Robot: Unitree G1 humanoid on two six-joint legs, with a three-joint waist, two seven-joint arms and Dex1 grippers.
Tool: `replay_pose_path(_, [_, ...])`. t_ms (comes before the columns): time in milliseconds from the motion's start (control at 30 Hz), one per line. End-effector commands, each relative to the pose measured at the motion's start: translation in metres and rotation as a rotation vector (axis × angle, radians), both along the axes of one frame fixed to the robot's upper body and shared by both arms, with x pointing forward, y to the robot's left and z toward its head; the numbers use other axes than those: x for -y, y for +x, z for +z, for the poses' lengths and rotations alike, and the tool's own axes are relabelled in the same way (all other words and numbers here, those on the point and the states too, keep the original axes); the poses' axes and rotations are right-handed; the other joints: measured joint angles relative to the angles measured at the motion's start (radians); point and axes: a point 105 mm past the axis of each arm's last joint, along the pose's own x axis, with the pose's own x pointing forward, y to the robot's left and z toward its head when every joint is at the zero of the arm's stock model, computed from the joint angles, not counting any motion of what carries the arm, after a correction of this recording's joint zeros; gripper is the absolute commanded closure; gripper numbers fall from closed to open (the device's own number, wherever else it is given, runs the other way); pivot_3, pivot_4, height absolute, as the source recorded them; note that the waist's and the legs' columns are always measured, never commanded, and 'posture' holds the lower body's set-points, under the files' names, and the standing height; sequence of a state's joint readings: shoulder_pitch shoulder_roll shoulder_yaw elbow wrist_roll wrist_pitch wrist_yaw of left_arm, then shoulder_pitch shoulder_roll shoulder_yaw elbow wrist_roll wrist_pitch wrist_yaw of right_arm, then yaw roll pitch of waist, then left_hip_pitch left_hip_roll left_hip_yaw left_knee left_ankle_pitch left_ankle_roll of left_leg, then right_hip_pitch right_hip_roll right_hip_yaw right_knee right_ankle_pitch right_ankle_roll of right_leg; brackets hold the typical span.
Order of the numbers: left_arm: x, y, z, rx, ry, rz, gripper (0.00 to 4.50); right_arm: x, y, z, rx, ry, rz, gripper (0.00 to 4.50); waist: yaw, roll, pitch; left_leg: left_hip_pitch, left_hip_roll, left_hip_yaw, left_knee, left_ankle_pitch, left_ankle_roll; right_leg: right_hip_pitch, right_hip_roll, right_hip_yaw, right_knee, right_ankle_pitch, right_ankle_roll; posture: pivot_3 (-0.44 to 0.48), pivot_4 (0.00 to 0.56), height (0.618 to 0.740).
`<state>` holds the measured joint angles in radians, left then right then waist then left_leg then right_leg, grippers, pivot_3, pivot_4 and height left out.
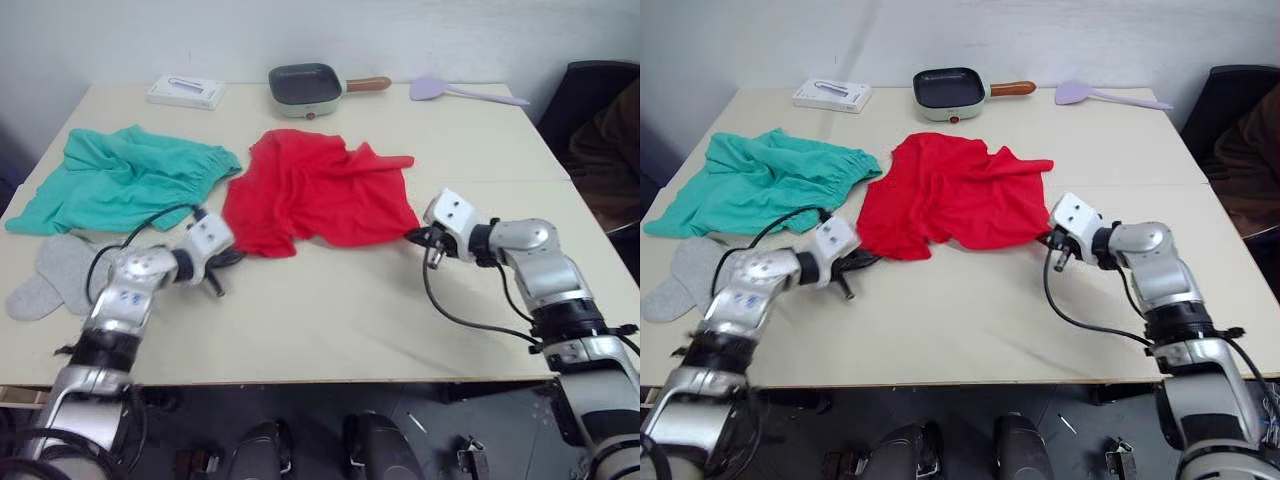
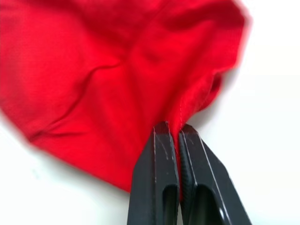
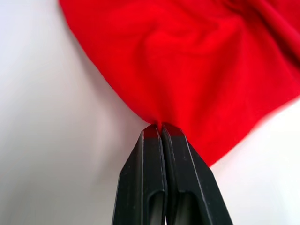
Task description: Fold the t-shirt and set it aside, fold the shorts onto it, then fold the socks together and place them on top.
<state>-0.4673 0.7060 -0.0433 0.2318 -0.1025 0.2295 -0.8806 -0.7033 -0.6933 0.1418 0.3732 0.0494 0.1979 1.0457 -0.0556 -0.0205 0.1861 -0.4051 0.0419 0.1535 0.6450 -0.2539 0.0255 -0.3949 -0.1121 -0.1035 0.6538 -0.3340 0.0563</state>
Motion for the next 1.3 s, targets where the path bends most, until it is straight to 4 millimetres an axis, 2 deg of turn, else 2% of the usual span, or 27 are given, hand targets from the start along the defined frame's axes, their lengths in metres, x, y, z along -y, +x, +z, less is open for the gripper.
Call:
replay_pose_path(33, [0.002,-0.028,0.034,0.058,-0.029,-0.121,4.47,-0.007,-0.037,0.021,-0.028,0.033,0.21,4.5,0.005,0.0,0.001,-0.001,0.0,0.0,0.0,0.0,0.0,0.0,0.0,0.0,-0.001,0.0,0.0,0.0,0.15,0.74])
replay_pose_path(267, [-0.011,-0.093,0.044,-0.039,-0.111,-0.215,4.47,0.013,-0.088,0.01,-0.252,0.024,0.258,4.5,0.024,0.001,0.002,-0.001,0.0,-0.003,0.001,-0.007,0.002,0.002,-0.002,0.0,-0.004,0.0,-0.001,0.0,0.15,0.74])
replay_pose_path(533, [-0.022,-0.163,0.024,-0.409,-0.072,-0.288,4.47,0.027,-0.137,-0.006,-0.574,-0.014,0.239,4.5,0.026,0.003,0.003,-0.001,0.001,-0.003,-0.001,-0.011,-0.004,0.001,-0.002,-0.001,-0.007,-0.001,-0.002,0.0,0.15,0.74])
replay_pose_path(600, [-0.02,-0.167,0.022,-0.429,-0.078,-0.294,4.47,0.03,-0.146,-0.011,-0.638,-0.03,0.228,4.5,0.028,0.004,0.004,-0.001,0.001,-0.003,-0.002,-0.012,-0.003,0.001,-0.002,-0.001,-0.008,-0.002,-0.003,0.0,0.15,0.74])
replay_pose_path(667, [-0.018,-0.16,0.024,-0.396,-0.083,-0.286,4.47,0.032,-0.149,-0.012,-0.639,-0.042,0.215,4.5,0.031,0.005,0.004,-0.001,0.001,-0.004,-0.002,-0.013,-0.002,0.002,-0.002,-0.001,-0.009,-0.002,-0.003,0.0,0.15,0.74])
replay_pose_path(833, [-0.008,-0.132,0.044,-0.24,-0.115,-0.289,4.47,0.036,-0.129,0.004,-0.473,0.043,0.164,4.5,0.03,0.005,0.004,-0.001,0.001,-0.005,-0.003,-0.014,0.0,0.001,-0.002,-0.001,-0.01,-0.002,-0.003,0.0,0.15,0.74])
replay_pose_path(900, [-0.003,-0.108,0.067,-0.097,-0.133,-0.284,4.47,0.045,-0.105,0.026,-0.319,0.1,0.123,4.5,0.029,0.006,0.005,-0.001,0.0,-0.005,-0.003,-0.012,-0.003,0.001,-0.002,-0.001,-0.01,-0.001,-0.003,0.0,0.15,0.74])
replay_pose_path(933, [-0.004,-0.081,0.087,0.058,-0.122,-0.233,4.47,0.053,-0.082,0.049,-0.171,0.166,0.059,4.5,0.029,0.006,0.005,-0.001,0.0,-0.004,-0.003,-0.011,-0.004,0.001,-0.002,-0.001,-0.009,-0.001,-0.003,0.0,0.15,0.74])
replay_pose_path(967, [-0.01,-0.044,0.111,0.225,-0.077,-0.12,4.47,0.06,-0.055,0.084,0.042,0.243,0.002,4.5,0.029,0.006,0.007,-0.001,0.0,-0.004,-0.003,-0.011,-0.004,0.002,-0.002,-0.001,-0.009,-0.001,-0.002,0.0,0.15,0.74])
replay_pose_path(1000, [-0.012,-0.02,0.135,0.365,-0.042,-0.05,4.47,0.068,-0.036,0.111,0.19,0.311,-0.073,4.5,0.03,0.006,0.01,-0.001,0.0,-0.004,0.002,-0.01,-0.003,0.003,-0.001,-0.002,-0.007,0.0,0.0,0.0,0.15,0.74])
replay_pose_path(1033, [-0.013,-0.006,0.15,0.446,-0.019,-0.011,4.47,0.073,-0.024,0.128,0.275,0.354,-0.119,4.5,0.028,0.006,0.016,-0.003,0.0,-0.003,0.003,-0.008,0.001,0.002,0.001,-0.003,-0.007,0.004,0.004,0.0,0.15,0.74])
replay_pose_path(1067, [-0.014,0.01,0.181,0.595,-0.05,0.053,4.47,0.078,-0.014,0.15,0.402,0.372,-0.164,4.5,0.027,0.006,0.016,-0.007,-0.001,-0.003,0.001,-0.003,0.003,-0.001,0.002,-0.003,-0.01,0.009,0.007,0.0,0.15,0.74])
replay_pose_path(1133, [-0.018,0.023,0.256,0.906,-0.195,0.17,4.47,0.094,-0.001,0.195,0.651,0.415,-0.277,4.5,0.028,0.005,0.017,-0.009,-0.002,-0.001,0.0,0.005,0.003,-0.005,0.001,-0.001,-0.008,0.01,0.006,0.0,0.15,0.74])
replay_pose_path(1200, [-0.025,0.021,0.308,1.125,-0.257,0.253,4.47,0.105,0.0,0.229,0.834,0.465,-0.337,4.5,0.029,0.003,0.017,-0.02,-0.002,0.001,0.002,0.006,0.004,-0.016,0.001,-0.001,-0.007,0.01,0.006,0.0,0.15,0.74])
replay_pose_path(1233, [-0.023,0.014,0.328,1.223,-0.259,0.245,4.47,0.11,-0.004,0.247,0.951,0.458,-0.37,4.5,0.027,0.003,0.017,-0.023,-0.002,0.001,0.001,0.006,0.005,-0.018,0.002,-0.002,-0.006,0.011,0.007,0.0,0.15,0.74])
replay_pose_path(1300, [-0.019,-0.003,0.356,1.423,-0.2,0.224,4.47,0.114,-0.012,0.27,1.077,0.469,-0.388,4.5,0.024,0.003,0.017,-0.024,-0.006,0.007,0.0,0.003,0.009,-0.023,0.0,-0.005,-0.005,0.011,0.007,0.0,0.15,0.74])
